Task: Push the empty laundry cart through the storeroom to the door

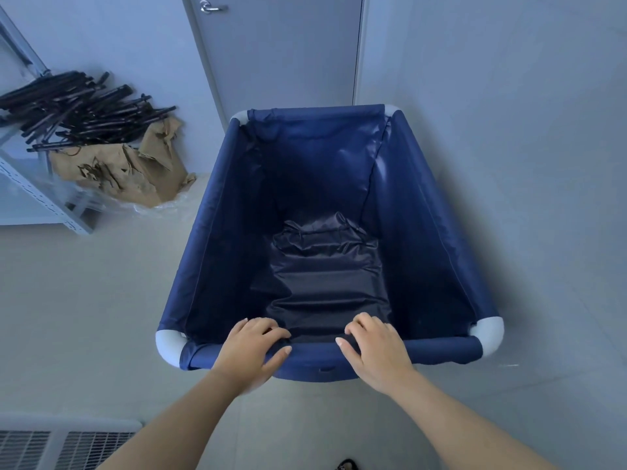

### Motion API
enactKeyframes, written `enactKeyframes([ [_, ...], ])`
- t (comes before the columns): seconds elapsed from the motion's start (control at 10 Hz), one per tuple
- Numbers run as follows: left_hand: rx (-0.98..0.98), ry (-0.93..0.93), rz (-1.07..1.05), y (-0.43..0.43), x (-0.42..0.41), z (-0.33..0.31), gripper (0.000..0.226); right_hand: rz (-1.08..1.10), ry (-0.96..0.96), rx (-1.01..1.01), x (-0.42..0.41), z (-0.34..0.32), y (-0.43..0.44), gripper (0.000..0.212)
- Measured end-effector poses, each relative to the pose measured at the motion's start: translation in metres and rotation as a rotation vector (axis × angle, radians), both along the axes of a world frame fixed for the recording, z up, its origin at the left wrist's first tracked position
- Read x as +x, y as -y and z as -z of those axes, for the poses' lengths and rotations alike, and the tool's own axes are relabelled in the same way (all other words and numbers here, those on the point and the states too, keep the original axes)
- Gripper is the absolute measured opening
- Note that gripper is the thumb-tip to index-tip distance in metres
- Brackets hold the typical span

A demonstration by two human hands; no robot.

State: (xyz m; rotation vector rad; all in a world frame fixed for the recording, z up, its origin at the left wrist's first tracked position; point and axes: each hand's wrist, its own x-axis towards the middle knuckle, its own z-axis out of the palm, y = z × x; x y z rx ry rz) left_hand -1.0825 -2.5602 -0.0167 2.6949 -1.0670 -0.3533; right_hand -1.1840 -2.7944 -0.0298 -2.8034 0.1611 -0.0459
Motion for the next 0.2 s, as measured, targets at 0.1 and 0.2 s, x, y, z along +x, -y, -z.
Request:
enactKeyframes([
  [0.1,0.008,0.049,-0.015,-0.005,-0.015,-0.009,0.042,0.019,0.046,0.013,-0.012,-0.011,-0.007,0.04],
  [0.2,-0.002,0.082,-0.019,-0.007,-0.03,-0.019,0.056,0.032,0.031,0.03,-0.022,-0.022,-0.018,0.041],
])
